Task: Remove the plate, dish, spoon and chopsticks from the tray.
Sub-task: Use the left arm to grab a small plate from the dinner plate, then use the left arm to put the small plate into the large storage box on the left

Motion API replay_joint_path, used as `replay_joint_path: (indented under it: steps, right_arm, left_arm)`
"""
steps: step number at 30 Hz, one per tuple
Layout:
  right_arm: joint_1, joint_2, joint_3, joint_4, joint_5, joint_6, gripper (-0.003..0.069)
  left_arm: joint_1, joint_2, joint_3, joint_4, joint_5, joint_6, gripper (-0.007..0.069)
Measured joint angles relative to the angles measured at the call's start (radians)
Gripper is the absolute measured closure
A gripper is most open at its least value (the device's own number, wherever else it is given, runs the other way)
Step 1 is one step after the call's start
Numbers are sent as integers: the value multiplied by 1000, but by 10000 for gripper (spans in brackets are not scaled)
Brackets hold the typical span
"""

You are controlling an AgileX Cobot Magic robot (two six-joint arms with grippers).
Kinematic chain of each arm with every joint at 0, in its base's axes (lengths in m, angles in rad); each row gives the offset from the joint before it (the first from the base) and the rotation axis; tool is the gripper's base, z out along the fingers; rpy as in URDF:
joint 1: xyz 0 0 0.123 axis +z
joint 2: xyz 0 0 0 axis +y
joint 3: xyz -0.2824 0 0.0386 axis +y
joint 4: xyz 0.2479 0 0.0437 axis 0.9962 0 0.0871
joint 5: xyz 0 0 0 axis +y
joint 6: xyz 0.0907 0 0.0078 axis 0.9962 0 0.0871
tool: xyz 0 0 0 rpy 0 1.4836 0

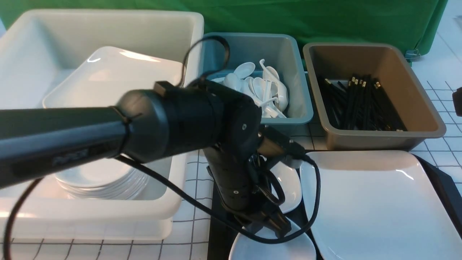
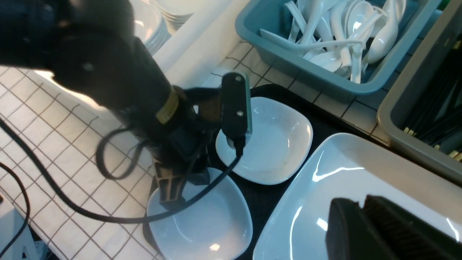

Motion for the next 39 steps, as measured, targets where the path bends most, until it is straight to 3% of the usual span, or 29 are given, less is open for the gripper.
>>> replay_joint_path:
  steps: [9, 15, 19, 24, 27, 28, 29, 33, 39]
  right_arm:
    - [0, 0, 0, -1, 0, 0, 588]
    - [0, 0, 0, -1, 0, 0, 588]
    - [0, 0, 0, 31, -10, -9, 588]
    - [21, 7, 0, 194, -24, -110, 589]
    - [87, 30, 0, 220, -64, -118, 619]
    - [92, 32, 0, 220, -67, -119, 625]
    - [149, 56, 0, 224, -87, -119, 645]
    - [268, 110, 0, 225, -124, -123, 650]
    - [372, 166, 0, 225, -162, -123, 648]
  left_arm:
    - [9, -119, 2, -20, 6, -1, 610]
    - [100, -223, -76, -74, 78, 7, 610]
    - [241, -313, -127, -105, 119, 31, 610]
    - [604, -415, -134, -192, 159, 75, 610]
    - [812, -441, -91, -286, 159, 137, 610]
    - [823, -443, -86, -291, 158, 142, 610]
    - [913, -450, -38, -336, 153, 170, 610]
    - [1020, -437, 59, -355, 147, 209, 610]
    - [1039, -373, 106, -296, 112, 229, 610]
